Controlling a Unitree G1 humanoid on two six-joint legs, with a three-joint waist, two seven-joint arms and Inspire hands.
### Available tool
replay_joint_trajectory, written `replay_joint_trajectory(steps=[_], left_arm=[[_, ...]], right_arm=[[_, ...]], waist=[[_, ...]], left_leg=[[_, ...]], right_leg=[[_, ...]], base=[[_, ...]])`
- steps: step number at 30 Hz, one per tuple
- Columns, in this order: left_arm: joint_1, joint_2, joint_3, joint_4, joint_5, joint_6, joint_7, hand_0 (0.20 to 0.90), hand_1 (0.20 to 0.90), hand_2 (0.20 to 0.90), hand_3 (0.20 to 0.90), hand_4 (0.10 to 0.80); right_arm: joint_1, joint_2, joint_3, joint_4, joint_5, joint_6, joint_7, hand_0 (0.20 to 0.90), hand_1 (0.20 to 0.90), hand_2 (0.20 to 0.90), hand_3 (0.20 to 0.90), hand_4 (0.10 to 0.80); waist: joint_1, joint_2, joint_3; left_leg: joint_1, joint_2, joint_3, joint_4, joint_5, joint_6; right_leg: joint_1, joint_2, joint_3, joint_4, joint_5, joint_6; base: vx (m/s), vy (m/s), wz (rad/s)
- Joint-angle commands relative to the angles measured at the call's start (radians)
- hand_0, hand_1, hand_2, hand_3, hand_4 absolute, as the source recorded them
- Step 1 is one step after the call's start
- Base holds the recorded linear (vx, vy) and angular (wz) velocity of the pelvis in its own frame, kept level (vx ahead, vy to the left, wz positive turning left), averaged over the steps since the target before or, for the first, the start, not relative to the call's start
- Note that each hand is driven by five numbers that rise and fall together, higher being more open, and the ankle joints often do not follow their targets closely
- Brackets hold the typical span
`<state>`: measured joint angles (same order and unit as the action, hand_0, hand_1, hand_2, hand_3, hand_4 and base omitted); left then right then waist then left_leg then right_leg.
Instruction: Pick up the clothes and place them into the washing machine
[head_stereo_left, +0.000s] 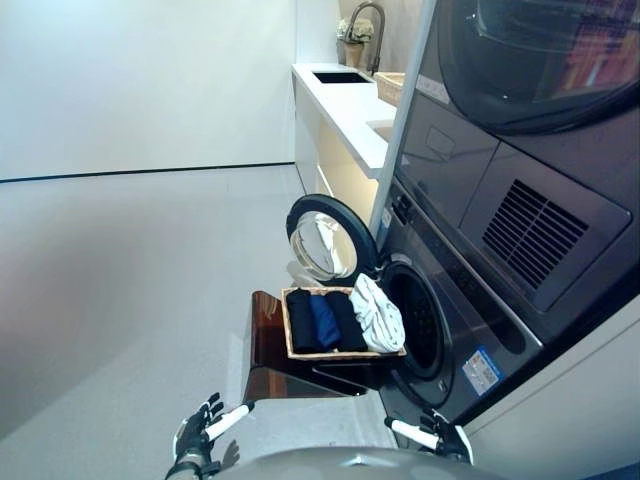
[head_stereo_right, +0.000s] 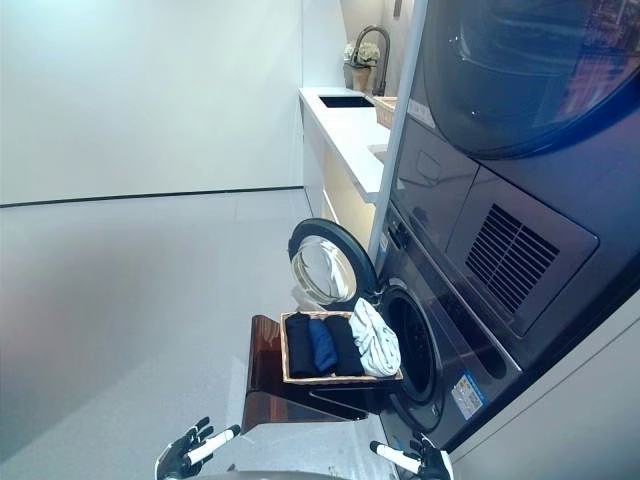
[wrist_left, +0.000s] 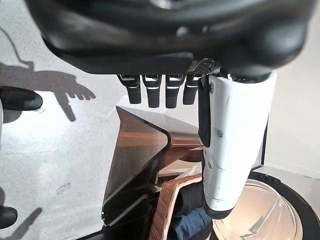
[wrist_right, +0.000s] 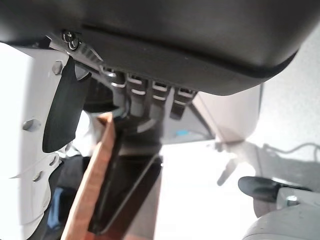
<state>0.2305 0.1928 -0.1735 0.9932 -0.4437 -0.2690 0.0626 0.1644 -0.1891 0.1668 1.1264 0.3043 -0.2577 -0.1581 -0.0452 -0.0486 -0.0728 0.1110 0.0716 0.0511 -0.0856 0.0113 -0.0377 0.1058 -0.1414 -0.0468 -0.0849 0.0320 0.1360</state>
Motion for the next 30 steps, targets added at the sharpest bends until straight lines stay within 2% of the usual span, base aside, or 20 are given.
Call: replay_joint_trajectory(steps=[1,6,10,13,15,19,20,21,22,25,26,27,29,30], left_arm=[[-0.111,0.015,0.033,0.021,0.002,-0.064,-0.016,0.900,0.900,0.900,0.900,0.800],[-0.112,0.016,0.032,0.019,0.007,-0.064,-0.019,0.900,0.900,0.900,0.900,0.800],[-0.113,0.016,0.033,0.008,0.011,-0.064,-0.023,0.900,0.900,0.900,0.900,0.800],[-0.119,0.022,0.035,-0.002,0.013,-0.067,-0.026,0.900,0.900,0.900,0.900,0.800],[-0.121,0.021,0.034,-0.005,0.013,-0.067,-0.024,0.900,0.900,0.900,0.900,0.800],[-0.134,0.027,0.031,-0.012,0.022,-0.068,-0.022,0.900,0.900,0.900,0.900,0.800],[-0.139,0.028,0.028,-0.008,0.026,-0.067,-0.021,0.900,0.900,0.900,0.900,0.800],[-0.149,0.032,0.022,-0.015,0.035,-0.064,-0.021,0.900,0.900,0.900,0.900,0.800],[-0.149,0.032,0.022,-0.015,0.035,-0.063,-0.021,0.900,0.900,0.900,0.900,0.800],[-0.155,0.041,0.025,-0.012,0.042,-0.056,-0.018,0.900,0.900,0.900,0.900,0.800],[-0.153,0.050,0.034,-0.019,0.042,-0.051,-0.018,0.900,0.900,0.900,0.900,0.800],[-0.153,0.050,0.034,-0.019,0.042,-0.051,-0.018,0.900,0.900,0.900,0.900,0.800],[-0.152,0.057,0.047,-0.014,0.042,-0.049,-0.019,0.900,0.900,0.900,0.900,0.800],[-0.152,0.057,0.047,-0.015,0.042,-0.049,-0.019,0.900,0.900,0.900,0.900,0.800]], right_arm=[[-0.097,-0.029,-0.014,-0.008,0.013,-0.042,-0.025,0.900,0.900,0.900,0.900,0.800],[-0.095,-0.031,-0.023,0.000,0.020,-0.040,-0.022,0.900,0.900,0.900,0.900,0.800],[-0.092,-0.032,-0.034,0.004,0.029,-0.037,-0.018,0.900,0.900,0.900,0.900,0.800],[-0.097,-0.030,-0.056,-0.003,0.082,-0.045,-0.001,0.900,0.900,0.900,0.900,0.800],[-0.099,-0.030,-0.066,-0.002,0.094,-0.045,0.001,0.900,0.900,0.900,0.900,0.800],[-0.108,-0.035,-0.084,0.003,0.105,-0.044,-0.001,0.900,0.900,0.900,0.900,0.800],[-0.110,-0.038,-0.088,0.008,0.106,-0.045,-0.005,0.900,0.900,0.900,0.900,0.800],[-0.107,-0.040,-0.094,0.017,0.111,-0.043,-0.004,0.900,0.900,0.900,0.900,0.800],[-0.107,-0.040,-0.094,0.017,0.111,-0.043,-0.004,0.900,0.900,0.900,0.900,0.800],[-0.096,-0.037,-0.105,0.032,0.122,-0.044,-0.006,0.900,0.900,0.900,0.900,0.800],[-0.093,-0.033,-0.105,0.029,0.125,-0.045,-0.006,0.900,0.900,0.900,0.900,0.800],[-0.093,-0.033,-0.104,0.029,0.125,-0.044,-0.006,0.900,0.900,0.900,0.900,0.800],[-0.095,-0.034,-0.108,0.018,0.122,-0.048,-0.007,0.900,0.900,0.900,0.900,0.800],[-0.095,-0.035,-0.108,0.018,0.122,-0.048,-0.007,0.900,0.900,0.900,0.900,0.800]], waist=[[-0.007,0.000,0.029],[-0.007,-0.009,0.040],[-0.002,-0.021,0.054],[0.002,-0.027,0.070],[0.002,-0.026,0.071],[-0.002,-0.018,0.075],[-0.005,-0.016,0.080],[-0.008,-0.011,0.090],[-0.008,-0.011,0.090],[-0.018,-0.004,0.103],[-0.017,0.001,0.111],[-0.018,0.001,0.111],[-0.016,-0.003,0.121],[-0.017,-0.001,0.122]], left_leg=[[-0.009,-0.032,-0.031,-0.002,-0.060,0.009],[-0.005,-0.041,-0.028,0.007,-0.066,0.023],[-0.026,-0.060,-0.022,0.080,-0.102,0.039],[-0.066,-0.090,-0.017,0.169,-0.143,0.056],[-0.069,-0.098,-0.016,0.178,-0.152,0.061],[-0.067,-0.133,-0.012,0.184,-0.166,0.085],[-0.063,-0.143,-0.014,0.184,-0.168,0.092],[-0.052,-0.157,-0.021,0.178,-0.164,0.105],[-0.052,-0.157,-0.021,0.178,-0.164,0.105],[-0.021,-0.171,-0.046,0.151,-0.156,0.121],[-0.004,-0.170,-0.052,0.142,-0.158,0.127],[-0.004,-0.170,-0.052,0.142,-0.159,0.127],[0.010,-0.170,-0.054,0.142,-0.174,0.129],[0.011,-0.169,-0.055,0.142,-0.176,0.129]], right_leg=[[-0.085,0.001,-0.001,0.048,0.052,0.011],[-0.092,-0.012,0.006,0.079,0.040,0.015],[-0.091,-0.035,0.016,0.104,0.035,0.020],[-0.102,-0.057,0.031,0.135,0.038,0.027],[-0.110,-0.063,0.035,0.147,0.040,0.030],[-0.157,-0.093,0.059,0.228,0.077,0.038],[-0.173,-0.103,0.068,0.263,0.091,0.036],[-0.202,-0.116,0.075,0.337,0.119,0.019],[-0.203,-0.117,0.076,0.339,0.118,0.019],[-0.245,-0.126,0.076,0.443,0.166,-0.010],[-0.269,-0.126,0.053,0.494,0.155,-0.026],[-0.269,-0.126,0.053,0.496,0.154,-0.026],[-0.296,-0.130,0.002,0.462,0.135,-0.025],[-0.295,-0.128,0.000,0.462,0.134,-0.026]], base=[[0.001,0.037,-0.04],[0.014,0.045,0.00],[0.018,0.062,0.00],[-0.004,0.088,-0.04],[0.004,0.087,-0.05],[-0.005,0.135,-0.06],[-0.015,0.241,-0.09],[-0.009,0.192,-0.04],[0.007,0.186,0.05],[0.038,0.170,0.13],[0.042,0.149,0.19],[0.063,0.115,0.28],[0.091,0.023,0.25],[0.093,-0.015,0.02]])
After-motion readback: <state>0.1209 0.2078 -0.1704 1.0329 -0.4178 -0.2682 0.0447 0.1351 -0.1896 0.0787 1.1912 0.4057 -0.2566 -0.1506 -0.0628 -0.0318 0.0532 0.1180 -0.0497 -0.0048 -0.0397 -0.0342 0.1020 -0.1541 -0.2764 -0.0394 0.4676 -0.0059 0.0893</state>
